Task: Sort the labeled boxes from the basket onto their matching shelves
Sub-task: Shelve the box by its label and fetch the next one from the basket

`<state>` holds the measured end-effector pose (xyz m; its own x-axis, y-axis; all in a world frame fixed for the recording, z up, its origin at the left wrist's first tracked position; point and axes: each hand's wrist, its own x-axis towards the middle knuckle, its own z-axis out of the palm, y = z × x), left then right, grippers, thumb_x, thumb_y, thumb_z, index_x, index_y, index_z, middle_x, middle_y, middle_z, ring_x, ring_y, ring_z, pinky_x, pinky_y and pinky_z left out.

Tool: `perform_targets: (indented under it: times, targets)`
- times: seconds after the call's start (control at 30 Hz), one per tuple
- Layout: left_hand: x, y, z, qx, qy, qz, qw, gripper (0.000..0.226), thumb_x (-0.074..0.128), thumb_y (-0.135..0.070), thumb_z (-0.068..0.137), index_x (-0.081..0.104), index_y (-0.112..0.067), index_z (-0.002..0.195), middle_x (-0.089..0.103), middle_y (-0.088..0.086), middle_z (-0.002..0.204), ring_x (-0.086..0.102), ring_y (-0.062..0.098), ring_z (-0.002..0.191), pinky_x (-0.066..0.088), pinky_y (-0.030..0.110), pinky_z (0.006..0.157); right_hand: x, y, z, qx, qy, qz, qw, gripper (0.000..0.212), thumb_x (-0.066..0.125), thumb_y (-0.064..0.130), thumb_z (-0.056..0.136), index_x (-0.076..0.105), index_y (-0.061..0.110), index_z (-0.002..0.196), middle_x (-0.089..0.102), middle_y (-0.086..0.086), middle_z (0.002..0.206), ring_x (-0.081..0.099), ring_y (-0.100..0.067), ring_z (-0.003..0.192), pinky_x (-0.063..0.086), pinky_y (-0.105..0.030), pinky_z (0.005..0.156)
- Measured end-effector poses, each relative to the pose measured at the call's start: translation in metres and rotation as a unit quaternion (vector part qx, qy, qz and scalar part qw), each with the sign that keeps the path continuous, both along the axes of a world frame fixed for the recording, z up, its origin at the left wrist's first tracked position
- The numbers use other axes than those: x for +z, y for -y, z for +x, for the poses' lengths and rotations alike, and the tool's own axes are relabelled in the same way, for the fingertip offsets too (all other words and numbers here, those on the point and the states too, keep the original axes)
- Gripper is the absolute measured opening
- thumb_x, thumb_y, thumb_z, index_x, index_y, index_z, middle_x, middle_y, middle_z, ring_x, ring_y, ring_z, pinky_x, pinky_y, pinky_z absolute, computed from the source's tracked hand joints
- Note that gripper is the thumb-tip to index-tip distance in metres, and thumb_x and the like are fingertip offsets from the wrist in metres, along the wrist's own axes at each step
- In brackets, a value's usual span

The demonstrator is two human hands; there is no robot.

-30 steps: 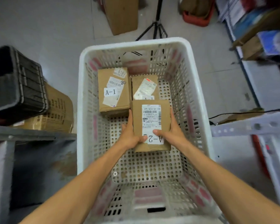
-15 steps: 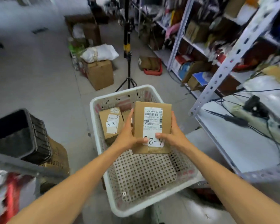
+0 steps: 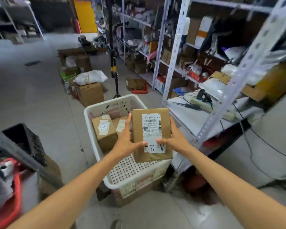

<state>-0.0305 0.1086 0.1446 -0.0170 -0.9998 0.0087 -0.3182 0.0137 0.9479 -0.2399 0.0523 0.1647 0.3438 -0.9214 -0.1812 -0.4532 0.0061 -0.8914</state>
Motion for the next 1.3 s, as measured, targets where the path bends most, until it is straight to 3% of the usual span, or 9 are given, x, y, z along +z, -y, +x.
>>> perform_targets:
  times: [0.07,0.17,0.33,0.53,0.8,0.93,1.03,1.17,1.3]
  targets:
    - [-0.004,-0.030,-0.023,-0.004,0.000,-0.003,1.000,0.124,0.084,-0.032,0.069,-0.012,-0.055,0.143,0.039,-0.012,0.147,0.046,0.000,0.126,0.044,0.021,0.100,-0.003,-0.033,-0.023,-0.004,0.008,-0.011,1.000,0.112,0.081,0.009,0.072,0.003,0.029,0.151,0.047,-0.001,0.143,0.049,-0.022,0.128,0.039,-0.050,0.107]
    - [-0.013,-0.063,-0.060,-0.031,-0.005,-0.010,0.999,0.124,0.085,-0.030,0.069,-0.011,-0.055,0.143,0.037,-0.022,0.139,0.044,-0.023,0.113,0.043,0.002,0.085,-0.009,-0.075,-0.064,-0.013,0.000,-0.029,0.999,0.112,0.081,0.008,0.073,0.004,0.023,0.152,0.049,-0.001,0.140,0.050,-0.018,0.126,0.042,-0.046,0.105]
    - [-0.015,-0.083,-0.140,-0.098,0.023,-0.031,0.994,0.124,0.086,-0.035,0.065,-0.009,-0.058,0.141,0.040,-0.018,0.140,0.044,0.003,0.128,0.042,0.036,0.106,-0.015,-0.134,-0.151,-0.093,-0.009,-0.045,0.995,0.111,0.081,0.015,0.073,0.004,0.036,0.150,0.046,0.035,0.116,0.051,0.004,0.109,0.039,-0.005,0.086]
    - [0.002,-0.074,-0.255,-0.210,0.002,-0.053,0.976,0.123,0.088,-0.029,0.063,-0.003,-0.057,0.142,0.046,-0.019,0.127,0.052,0.011,0.120,0.046,0.035,0.100,0.005,-0.183,-0.256,-0.247,-0.023,-0.040,0.968,0.117,0.082,0.015,0.073,-0.003,0.025,0.154,0.048,0.004,0.141,0.048,-0.017,0.128,0.038,-0.045,0.110]
    - [0.034,-0.044,-0.401,-0.401,-0.054,-0.068,0.912,0.119,0.085,-0.045,0.062,-0.002,-0.057,0.142,0.048,-0.031,0.124,0.052,-0.010,0.114,0.044,0.029,0.102,0.034,-0.227,-0.369,-0.426,-0.027,-0.079,0.901,0.118,0.080,0.008,0.073,-0.003,0.039,0.150,0.057,0.025,0.110,0.059,-0.001,0.103,0.053,-0.027,0.089]
    - [0.052,-0.033,-0.475,-0.460,-0.074,-0.051,0.884,0.116,0.086,-0.034,0.064,0.000,-0.065,0.136,0.052,-0.014,0.119,0.058,0.011,0.111,0.056,0.028,0.085,0.056,-0.243,-0.411,-0.502,-0.033,-0.090,0.860,0.116,0.078,0.007,0.075,-0.005,0.034,0.152,0.056,0.018,0.115,0.057,-0.003,0.107,0.053,-0.017,0.077]
    - [0.062,-0.026,-0.524,-0.505,-0.083,-0.056,0.857,0.114,0.085,-0.024,0.068,0.003,-0.064,0.135,0.052,-0.010,0.122,0.056,0.005,0.100,0.054,0.012,0.066,0.070,-0.253,-0.433,-0.557,-0.038,-0.090,0.825,0.116,0.078,0.008,0.077,-0.007,0.031,0.152,0.052,0.010,0.125,0.051,-0.006,0.114,0.050,-0.028,0.091]
    - [0.075,-0.020,-0.583,-0.578,-0.095,-0.043,0.809,0.120,0.084,-0.016,0.069,0.000,-0.056,0.143,0.051,-0.008,0.127,0.059,0.012,0.108,0.058,0.037,0.082,0.080,-0.266,-0.464,-0.622,-0.021,-0.099,0.776,0.118,0.079,0.008,0.075,-0.006,0.035,0.152,0.052,0.004,0.134,0.054,-0.014,0.120,0.052,-0.037,0.093]
    - [0.074,-0.020,-0.635,-0.620,-0.105,-0.019,0.777,0.119,0.084,-0.010,0.068,0.002,-0.056,0.142,0.055,-0.016,0.109,0.065,-0.008,0.089,0.053,0.013,0.061,0.081,-0.277,-0.494,-0.655,-0.031,-0.094,0.749,0.116,0.079,0.009,0.075,-0.004,0.036,0.152,0.050,0.001,0.138,0.051,-0.019,0.126,0.050,-0.047,0.097]
